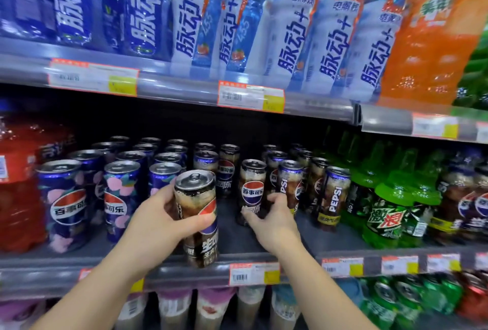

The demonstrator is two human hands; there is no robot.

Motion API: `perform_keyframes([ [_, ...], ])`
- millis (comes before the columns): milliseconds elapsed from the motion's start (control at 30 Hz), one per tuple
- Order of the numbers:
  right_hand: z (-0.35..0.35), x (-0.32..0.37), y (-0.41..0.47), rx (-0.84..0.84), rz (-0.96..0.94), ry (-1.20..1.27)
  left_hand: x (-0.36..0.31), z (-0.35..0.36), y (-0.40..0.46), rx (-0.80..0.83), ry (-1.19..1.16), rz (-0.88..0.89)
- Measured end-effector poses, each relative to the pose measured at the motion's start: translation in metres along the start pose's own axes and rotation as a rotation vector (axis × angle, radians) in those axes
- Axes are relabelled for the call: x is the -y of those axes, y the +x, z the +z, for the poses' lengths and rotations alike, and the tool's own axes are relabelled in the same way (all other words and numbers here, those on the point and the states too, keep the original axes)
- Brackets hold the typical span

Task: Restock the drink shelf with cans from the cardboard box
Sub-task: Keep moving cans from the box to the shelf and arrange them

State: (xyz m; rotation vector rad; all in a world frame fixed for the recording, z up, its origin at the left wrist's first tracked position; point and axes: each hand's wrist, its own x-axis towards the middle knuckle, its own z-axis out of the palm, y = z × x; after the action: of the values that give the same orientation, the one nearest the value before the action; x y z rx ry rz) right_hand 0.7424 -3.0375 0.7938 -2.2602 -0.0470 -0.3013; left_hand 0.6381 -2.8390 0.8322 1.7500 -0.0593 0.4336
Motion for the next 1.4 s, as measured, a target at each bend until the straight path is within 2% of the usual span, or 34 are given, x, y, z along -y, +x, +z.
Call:
perform_keyframes([
  [133, -0.005, -0.005, -0.008, 0.351, -0.147, -0.260, 0.001, 0.003, -0.001, -0.044, 0.000, -0.021],
  [300, 0.002, -0.006, 0.005, 0.509, -0.085, -0.329, 0.002, 0.005, -0.003, -0.071, -0.014, -0.037],
  [1400, 0.012, 0.001, 0.023, 0.497, -0.034, -0.455, 0.017, 0.031, 0.029, -0.062, 0.001, -0.055],
])
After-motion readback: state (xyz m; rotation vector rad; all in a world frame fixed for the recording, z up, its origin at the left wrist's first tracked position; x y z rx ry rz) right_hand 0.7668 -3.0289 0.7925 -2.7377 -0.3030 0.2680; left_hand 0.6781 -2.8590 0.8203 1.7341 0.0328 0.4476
